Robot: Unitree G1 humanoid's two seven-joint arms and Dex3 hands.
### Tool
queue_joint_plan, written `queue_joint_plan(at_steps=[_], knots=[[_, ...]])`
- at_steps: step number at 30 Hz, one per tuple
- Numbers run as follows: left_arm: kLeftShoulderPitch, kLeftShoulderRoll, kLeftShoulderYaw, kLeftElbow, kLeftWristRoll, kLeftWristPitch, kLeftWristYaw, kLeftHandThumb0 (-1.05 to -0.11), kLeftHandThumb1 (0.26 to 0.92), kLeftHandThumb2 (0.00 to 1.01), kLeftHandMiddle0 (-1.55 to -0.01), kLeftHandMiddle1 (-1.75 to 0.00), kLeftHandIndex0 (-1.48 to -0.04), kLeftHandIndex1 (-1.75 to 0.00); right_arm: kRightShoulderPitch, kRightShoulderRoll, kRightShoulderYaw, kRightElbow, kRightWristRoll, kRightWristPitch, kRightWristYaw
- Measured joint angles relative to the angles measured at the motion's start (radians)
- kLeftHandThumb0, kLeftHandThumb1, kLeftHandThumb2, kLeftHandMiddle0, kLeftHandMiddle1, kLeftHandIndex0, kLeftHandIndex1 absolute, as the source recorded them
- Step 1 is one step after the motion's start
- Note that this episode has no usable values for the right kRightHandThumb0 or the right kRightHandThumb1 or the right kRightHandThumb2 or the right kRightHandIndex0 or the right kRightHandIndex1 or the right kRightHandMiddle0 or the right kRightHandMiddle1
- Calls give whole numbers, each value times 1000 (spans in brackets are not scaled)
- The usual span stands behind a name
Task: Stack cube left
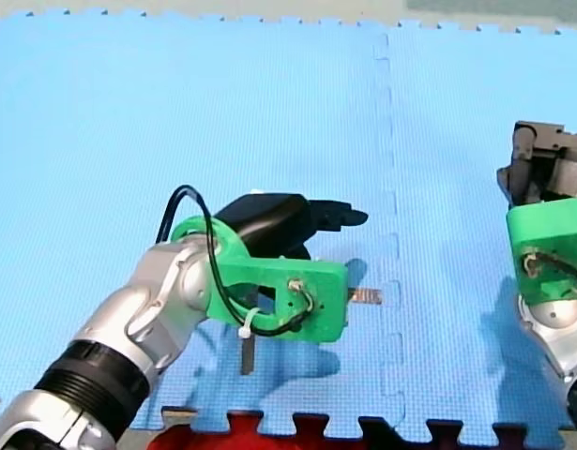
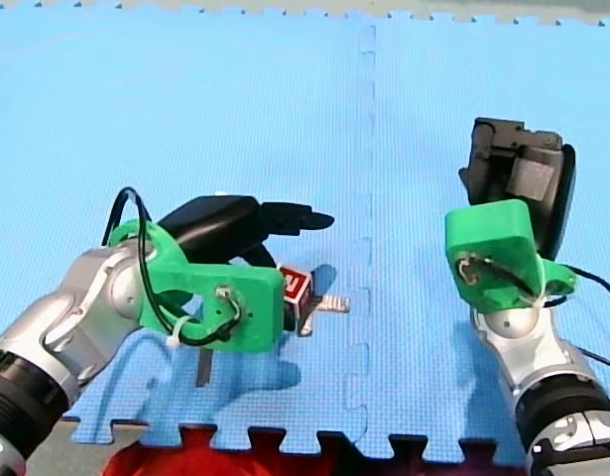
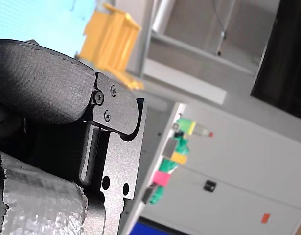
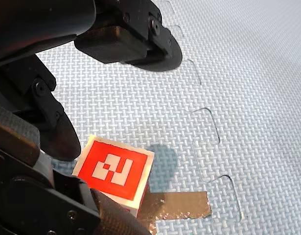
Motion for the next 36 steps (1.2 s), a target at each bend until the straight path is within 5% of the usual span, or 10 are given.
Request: queue_joint_plan(at_steps=[3, 5, 7, 13, 16, 17, 18, 20, 30, 36], knots=[[1, 3, 0, -1, -1, -6, 0, -1004, 745, 2, -1100, -353, -329, -2, 0, 2, 5, 0, -3, 2, -6], [1, 4, -1, -1, -1, -7, 0, -1010, 746, 4, -925, -817, -329, 0, 0, 3, 7, 0, -4, 2, -8], [2, 4, -2, -1, -1, -7, -1, -1016, 749, 2, -842, -1057, -329, 0, 0, 4, 8, 0, -4, 2, -8], [2, 11, -1, 12, -7, -12, -11, -1031, 754, 1, -759, -1365, -324, 0, 0, 8, 10, 2, -3, 3, -9], [-1, 53, 28, 36, -44, -60, -32, -1045, 778, 6, -707, -1238, -300, -1, 0, 10, 10, 5, -3, 6, -11], [-4, 73, 44, 50, -63, -84, -39, -1047, 825, 8, -641, -744, -330, -7, 0, 10, 9, 6, -1, 6, -12], [-5, 92, 58, 60, -79, -110, -44, -1048, 848, 6, -650, -468, -348, -6, 1, 10, 8, 7, 0, 6, -11], [-2, 134, 91, 51, -113, -138, -66, -1048, 869, 3, -649, -214, -364, -6, 3, 8, 6, 10, 4, 5, -7], [34, 283, 218, -174, -222, -85, -204, -1048, 885, 3, -788, -128, -439, -30, 19, 6, 0, 12, 10, 2, -2], [64, 297, 235, -214, -219, -75, -189, -1048, 884, 2, -1101, -293, -440, -22, 27, 7, 0, 12, 10, 0, -4]])
